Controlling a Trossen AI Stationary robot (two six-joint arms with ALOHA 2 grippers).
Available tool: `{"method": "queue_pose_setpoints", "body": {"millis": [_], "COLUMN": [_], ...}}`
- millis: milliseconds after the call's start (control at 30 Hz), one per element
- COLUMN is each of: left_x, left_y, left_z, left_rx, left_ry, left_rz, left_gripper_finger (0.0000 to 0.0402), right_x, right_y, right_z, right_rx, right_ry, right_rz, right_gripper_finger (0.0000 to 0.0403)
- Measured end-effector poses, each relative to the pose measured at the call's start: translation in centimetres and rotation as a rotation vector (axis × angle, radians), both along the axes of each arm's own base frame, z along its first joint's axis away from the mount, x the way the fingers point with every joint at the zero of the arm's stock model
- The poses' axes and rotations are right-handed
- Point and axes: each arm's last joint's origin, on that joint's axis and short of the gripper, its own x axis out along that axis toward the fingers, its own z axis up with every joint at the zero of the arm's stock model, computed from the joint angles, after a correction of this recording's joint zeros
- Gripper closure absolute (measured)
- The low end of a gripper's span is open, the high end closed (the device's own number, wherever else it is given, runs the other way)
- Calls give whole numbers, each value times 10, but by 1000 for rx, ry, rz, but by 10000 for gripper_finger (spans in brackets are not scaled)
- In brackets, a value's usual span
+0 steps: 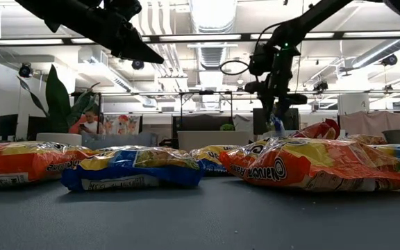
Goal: Sort Maruchan noodles
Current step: Put the top blue noodle pack into the transparent white bin
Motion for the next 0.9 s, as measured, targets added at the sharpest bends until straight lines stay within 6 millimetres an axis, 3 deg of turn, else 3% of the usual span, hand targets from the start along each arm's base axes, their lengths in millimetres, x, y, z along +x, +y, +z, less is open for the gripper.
{"method": "queue_pose_setpoints", "body": {"millis": [167,600,900], "left_x": [0,0,-1], "left_y": [0,0,0], "left_z": [0,0,-2], "left_rx": [0,-58,-110], "left_ry": [0,-16,-8], "left_rz": [0,23,42], "left_gripper_finger": [402,402,402], "right_x": [3,1,1], "right_y": [-3,-3,-3], "right_z": [-9,-6,-6], "right_rx": [13,-27,-29], "right_ry": [19,40,41], "right_rz": [16,93,96], "right_gripper_finger": [248,267,249]}}
